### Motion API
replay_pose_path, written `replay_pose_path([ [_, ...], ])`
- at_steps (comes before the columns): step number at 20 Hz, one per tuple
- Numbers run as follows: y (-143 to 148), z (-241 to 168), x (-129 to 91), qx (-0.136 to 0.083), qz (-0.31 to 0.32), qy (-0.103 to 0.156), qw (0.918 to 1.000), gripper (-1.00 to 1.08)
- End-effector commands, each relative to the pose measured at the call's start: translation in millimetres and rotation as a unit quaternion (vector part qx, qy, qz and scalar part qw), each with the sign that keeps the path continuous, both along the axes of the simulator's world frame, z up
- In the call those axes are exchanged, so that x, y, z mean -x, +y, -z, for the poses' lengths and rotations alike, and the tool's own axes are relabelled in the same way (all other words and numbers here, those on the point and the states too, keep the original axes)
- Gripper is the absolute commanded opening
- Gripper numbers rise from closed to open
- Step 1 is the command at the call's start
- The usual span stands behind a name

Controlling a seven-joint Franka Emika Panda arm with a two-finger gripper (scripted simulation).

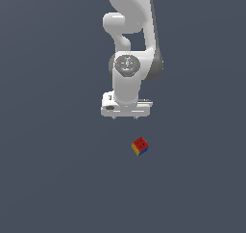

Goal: Pick up the object and move it to a goal position.

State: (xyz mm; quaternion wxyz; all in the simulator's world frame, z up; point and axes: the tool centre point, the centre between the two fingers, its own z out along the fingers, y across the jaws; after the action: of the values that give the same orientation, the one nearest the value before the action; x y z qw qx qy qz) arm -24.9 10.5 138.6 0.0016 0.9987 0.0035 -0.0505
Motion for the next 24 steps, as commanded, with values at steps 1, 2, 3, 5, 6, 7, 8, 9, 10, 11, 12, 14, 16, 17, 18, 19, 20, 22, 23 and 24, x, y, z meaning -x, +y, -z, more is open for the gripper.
replay_pose_path([
  [1, 0, 0, 0, 0.0, 0.0, 0.0, 1.0, 1.0],
  [2, 0, 0, 0, 0.0, 0.0, 0.0, 1.0, 1.0],
  [3, 1, 0, 0, 0.0, -0.001, 0.001, 1.0, 1.0],
  [5, 3, 1, 0, 0.001, -0.002, 0.003, 1.0, 1.0],
  [6, 5, 2, -1, 0.002, -0.003, 0.004, 1.0, 1.0],
  [7, 7, 3, -1, 0.003, -0.004, 0.006, 1.0, 1.0],
  [8, 8, 3, -1, 0.003, -0.005, 0.007, 1.0, 1.0],
  [9, 9, 4, -1, 0.004, -0.005, 0.008, 0.9999, 1.0],
  [10, 10, 4, -1, 0.004, -0.005, 0.009, 0.9999, 1.0],
  [11, 10, 4, -1, 0.004, -0.005, 0.009, 0.9999, 1.0],
  [12, 10, 4, -1, 0.004, -0.005, 0.009, 0.9999, 1.0],
  [14, 10, 4, -1, 0.004, -0.006, 0.009, 0.9999, 1.0],
  [16, 11, 5, -3, 0.004, -0.011, 0.008, 0.9999, 1.0],
  [17, 11, 6, -4, 0.004, -0.015, 0.007, 0.9999, 1.0],
  [18, 12, 6, -6, 0.003, -0.02, 0.006, 0.9998, 1.0],
  [19, 14, 7, -8, 0.003, -0.026, 0.005, 0.9996, 1.0],
  [20, 15, 8, -11, 0.003, -0.032, 0.004, 0.9995, 1.0],
  [22, 18, 11, -16, 0.002, -0.048, 0.0, 0.9988, 1.0],
  [23, 20, 13, -20, 0.001, -0.057, -0.001, 0.9984, 1.0],
  [24, 22, 14, -23, 0.001, -0.067, -0.003, 0.9977, 1.0],
])
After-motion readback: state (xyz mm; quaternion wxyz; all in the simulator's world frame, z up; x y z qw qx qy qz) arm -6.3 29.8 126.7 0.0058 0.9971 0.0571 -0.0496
